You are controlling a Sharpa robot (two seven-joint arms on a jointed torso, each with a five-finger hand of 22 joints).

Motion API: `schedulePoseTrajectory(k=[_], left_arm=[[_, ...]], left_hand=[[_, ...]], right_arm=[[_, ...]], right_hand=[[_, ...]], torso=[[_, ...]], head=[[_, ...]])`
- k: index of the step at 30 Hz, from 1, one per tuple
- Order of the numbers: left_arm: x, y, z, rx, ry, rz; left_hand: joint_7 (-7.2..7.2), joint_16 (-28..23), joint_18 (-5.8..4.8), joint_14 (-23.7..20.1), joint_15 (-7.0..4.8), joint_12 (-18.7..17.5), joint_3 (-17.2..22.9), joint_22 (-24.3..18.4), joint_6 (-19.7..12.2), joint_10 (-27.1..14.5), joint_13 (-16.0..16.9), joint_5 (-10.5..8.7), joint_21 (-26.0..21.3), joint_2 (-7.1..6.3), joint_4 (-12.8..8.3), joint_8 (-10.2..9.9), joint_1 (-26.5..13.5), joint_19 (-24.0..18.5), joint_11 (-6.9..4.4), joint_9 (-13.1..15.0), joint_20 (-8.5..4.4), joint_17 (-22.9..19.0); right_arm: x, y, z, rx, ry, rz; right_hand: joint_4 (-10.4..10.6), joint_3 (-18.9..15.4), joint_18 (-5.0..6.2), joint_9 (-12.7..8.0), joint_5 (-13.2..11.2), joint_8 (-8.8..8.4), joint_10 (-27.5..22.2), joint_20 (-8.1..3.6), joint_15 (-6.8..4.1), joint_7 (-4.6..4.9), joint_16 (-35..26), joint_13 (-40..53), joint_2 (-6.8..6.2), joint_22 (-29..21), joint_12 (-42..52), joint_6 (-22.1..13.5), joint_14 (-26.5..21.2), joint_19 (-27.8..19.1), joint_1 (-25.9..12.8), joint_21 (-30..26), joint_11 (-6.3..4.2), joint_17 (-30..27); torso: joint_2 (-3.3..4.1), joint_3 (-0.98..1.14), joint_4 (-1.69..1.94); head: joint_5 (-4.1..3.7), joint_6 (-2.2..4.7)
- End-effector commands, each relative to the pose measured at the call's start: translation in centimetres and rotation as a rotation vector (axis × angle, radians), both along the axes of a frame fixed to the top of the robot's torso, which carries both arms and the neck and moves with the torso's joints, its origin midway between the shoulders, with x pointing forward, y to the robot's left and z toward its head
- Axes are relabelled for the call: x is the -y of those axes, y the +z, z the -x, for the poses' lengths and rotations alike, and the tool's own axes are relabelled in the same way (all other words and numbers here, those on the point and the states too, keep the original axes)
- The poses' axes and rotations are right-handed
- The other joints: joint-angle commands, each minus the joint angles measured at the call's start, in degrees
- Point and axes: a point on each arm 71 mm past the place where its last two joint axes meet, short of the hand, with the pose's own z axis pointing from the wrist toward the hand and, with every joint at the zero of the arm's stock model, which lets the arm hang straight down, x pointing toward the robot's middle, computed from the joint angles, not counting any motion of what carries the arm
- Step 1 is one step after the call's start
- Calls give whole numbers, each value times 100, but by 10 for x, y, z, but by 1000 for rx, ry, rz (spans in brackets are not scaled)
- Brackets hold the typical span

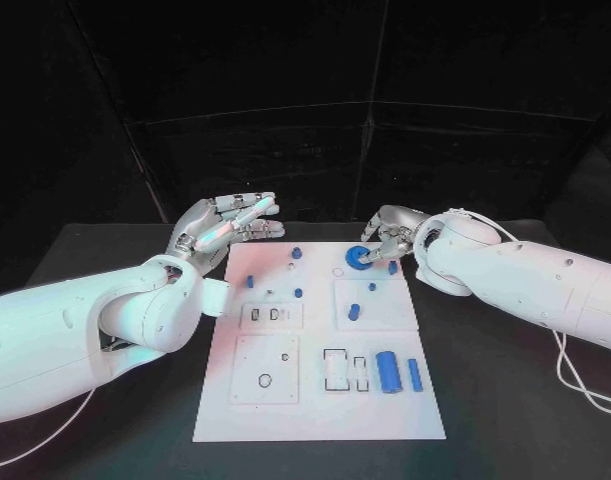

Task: Assemble the parts on the task board

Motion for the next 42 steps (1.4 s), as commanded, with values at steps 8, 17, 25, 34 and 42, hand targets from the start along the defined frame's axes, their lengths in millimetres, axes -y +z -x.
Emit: schedulePoseTrajectory(k=[8, 17, 25, 34, 42], left_arm=[[2, 1, -1, 9, -17, 3], [3, 1, -1, 8, -19, 3], [3, 1, -2, 7, -19, 3], [4, 0, -2, 5, -20, 3], [3, 0, -2, 4, -20, 2]], left_hand=[[238, -22, 61, -22, 28, -39, 0, -9, 3, 5, -2, 16, 20, 9, -38, -22, 59, 5, 36, -5, 2, -5], [238, -23, 61, -22, 27, -40, 3, -10, 4, 5, -2, 16, 20, 10, -45, -23, 66, 5, 36, -5, 2, -5], [238, -24, 61, -21, 27, -41, 7, -10, -3, 6, -2, 16, 20, 12, -54, -26, 74, 4, 36, -6, 2, -5], [238, -24, 61, -21, 27, -41, 7, -10, -3, 6, -2, 16, 20, 12, -54, -26, 74, 4, 36, -6, 2, -5], [239, -26, 62, -21, 28, -44, 12, -11, -23, 5, -2, 16, 20, 17, -62, -31, 80, 4, 37, -8, 3, -5]], right_arm=[[-5, -4, -3, -31, 30, 54], [-7, -8, -4, -51, 41, 64], [-7, -9, -5, -59, 41, 69], [-8, -5, -7, 8, 19, 76], [-14, 2, -4, 121, 22, 67]], right_hand=[[-94, 36, -87, 7, -42, 48, 79, -2, 29, -19, 47, 76, 94, 47, 74, 92, 406, 39, 96, 42, -23, 626], [-159, 92, -92, 14, -59, 101, 153, -12, 14, -45, 56, 182, 187, 84, 136, 224, 409, 50, 114, 66, -45, 647], [-214, 200, -98, 13, -123, 148, 214, -36, -14, -80, 61, 261, 327, 120, 176, 397, 409, 61, 105, 89, -79, 658], [-282, 431, -122, 18, -349, 229, 399, -89, -79, -170, 68, 479, 517, 253, 292, 739, 413, 136, 107, 150, -160, 675], [-406, 672, -155, 6, -627, 244, 571, -167, -155, -260, 80, 697, 516, 411, 399, 990, 423, 231, 85, 216, -242, 712]], torso=[[1, 8, -3], [1, 12, 0], [2, 13, -5], [2, 14, 1], [1, 18, -6]], head=[[8, -34], [7, -60], [13, -68], [11, -76], [16, -73]])
